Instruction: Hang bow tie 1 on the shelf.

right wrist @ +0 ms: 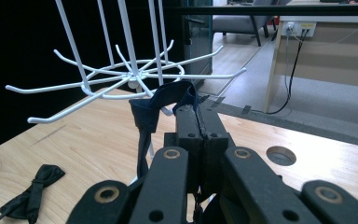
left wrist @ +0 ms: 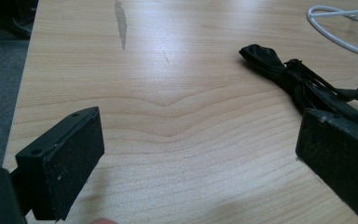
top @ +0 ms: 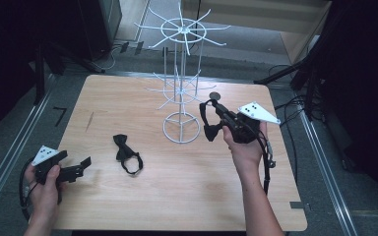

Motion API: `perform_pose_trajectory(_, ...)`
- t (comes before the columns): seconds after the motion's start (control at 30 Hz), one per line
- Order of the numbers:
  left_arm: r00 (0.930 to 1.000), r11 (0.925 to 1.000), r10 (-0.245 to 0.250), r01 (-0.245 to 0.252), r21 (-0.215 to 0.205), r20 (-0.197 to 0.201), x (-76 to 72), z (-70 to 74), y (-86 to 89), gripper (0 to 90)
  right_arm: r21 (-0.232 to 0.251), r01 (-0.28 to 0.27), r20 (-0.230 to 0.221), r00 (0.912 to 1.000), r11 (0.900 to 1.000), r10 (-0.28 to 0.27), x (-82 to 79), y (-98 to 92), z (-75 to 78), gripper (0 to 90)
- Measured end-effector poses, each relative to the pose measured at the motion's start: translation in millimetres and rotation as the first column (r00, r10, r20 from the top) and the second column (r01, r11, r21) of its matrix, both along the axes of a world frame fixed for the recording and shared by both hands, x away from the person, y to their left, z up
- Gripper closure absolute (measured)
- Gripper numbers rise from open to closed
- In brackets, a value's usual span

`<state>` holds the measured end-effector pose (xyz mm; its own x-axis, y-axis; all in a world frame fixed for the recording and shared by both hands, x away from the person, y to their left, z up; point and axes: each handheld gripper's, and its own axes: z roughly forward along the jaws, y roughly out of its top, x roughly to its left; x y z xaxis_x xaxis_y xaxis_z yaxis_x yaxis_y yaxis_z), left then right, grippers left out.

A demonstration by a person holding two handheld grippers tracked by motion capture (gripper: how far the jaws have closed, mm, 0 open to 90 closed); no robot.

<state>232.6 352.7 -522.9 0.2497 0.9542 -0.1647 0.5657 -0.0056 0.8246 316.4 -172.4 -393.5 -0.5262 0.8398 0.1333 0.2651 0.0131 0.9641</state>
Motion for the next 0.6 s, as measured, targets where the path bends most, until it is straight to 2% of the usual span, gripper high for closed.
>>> perform_pose_trajectory(0.27, 1.0000, 1.0000, 0.000, 0.000, 0.002, 0.000, -0.2, 0.1, -0.1, 1.3, 0.016, 0.010, -0.045, 0.9989, 1.000, -0.009, 6.2, -2.8, -13.9, 90.0)
perform_pose_trajectory(0.6, 1.0000, 1.0000, -0.001, 0.001, 0.002, -0.001, -0.1, 0.1, -0.1, 1.4, 0.018, 0.001, -0.061, 0.9981, 1.000, 0.000, 10.8, 5.4, -22.3, 90.0)
